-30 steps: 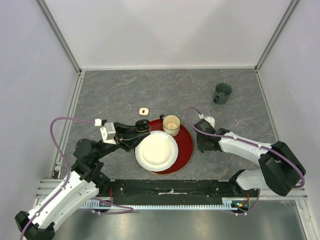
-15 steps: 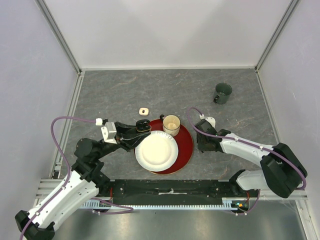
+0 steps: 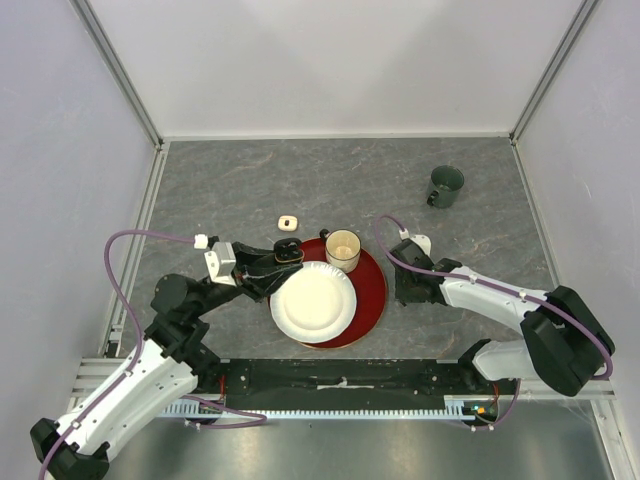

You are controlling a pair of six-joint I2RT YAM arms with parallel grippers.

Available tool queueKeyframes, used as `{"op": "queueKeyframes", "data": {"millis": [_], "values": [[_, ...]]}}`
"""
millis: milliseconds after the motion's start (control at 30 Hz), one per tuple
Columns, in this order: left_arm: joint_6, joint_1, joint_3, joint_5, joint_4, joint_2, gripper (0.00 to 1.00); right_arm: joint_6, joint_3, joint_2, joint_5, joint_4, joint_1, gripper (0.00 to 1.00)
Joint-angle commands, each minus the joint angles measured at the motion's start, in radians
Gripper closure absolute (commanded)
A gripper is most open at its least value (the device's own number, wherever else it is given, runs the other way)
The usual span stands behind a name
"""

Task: Insert the wireless bluetooth earbuds into the charging case
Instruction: Pick up the earbud from the center of the board.

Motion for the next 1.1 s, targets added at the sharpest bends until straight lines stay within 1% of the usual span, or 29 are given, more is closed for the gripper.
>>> {"op": "queueKeyframes", "data": {"millis": [0,133,167,300,400,567,667,700,900,1000,1067], "values": [[-0.02,-0.003,0.032,0.0,0.016,-0.011,0.98,0.013,-0.015,-0.011,-0.01,-0.045,-0.001,0.63],[-0.02,-0.003,0.033,0.003,0.016,-0.008,0.98,0.024,-0.016,-0.015,-0.007,-0.05,-0.001,0.67],[-0.02,-0.003,0.032,0.003,0.016,-0.008,0.98,0.026,-0.016,-0.017,-0.004,-0.05,0.0,0.7],[-0.02,-0.001,0.033,0.007,0.016,-0.004,0.98,0.036,-0.008,-0.031,0.005,-0.052,0.0,0.73],[-0.02,-0.003,0.035,0.009,0.016,-0.003,0.98,0.046,0.008,-0.054,0.01,-0.052,-0.001,0.77],[-0.023,-0.003,0.03,0.007,0.016,-0.003,0.98,0.062,0.063,-0.155,0.034,-0.049,-0.001,0.84],[-0.03,-0.003,0.025,-0.005,0.023,-0.001,0.98,0.087,0.084,-0.256,0.076,-0.02,-0.001,0.85],[-0.033,-0.003,0.022,-0.006,0.028,0.0,0.98,0.092,0.087,-0.309,0.084,0.008,-0.001,0.85],[-0.046,-0.003,0.004,-0.031,0.077,0.015,0.98,0.098,0.076,-0.489,0.096,0.201,-0.001,0.86],[-0.053,-0.003,-0.005,-0.042,0.102,0.025,0.98,0.108,0.048,-0.549,0.082,0.386,-0.001,0.89],[-0.057,-0.003,-0.014,-0.048,0.134,0.04,0.98,0.119,0.027,-0.569,0.067,0.469,0.0,0.91]]}}
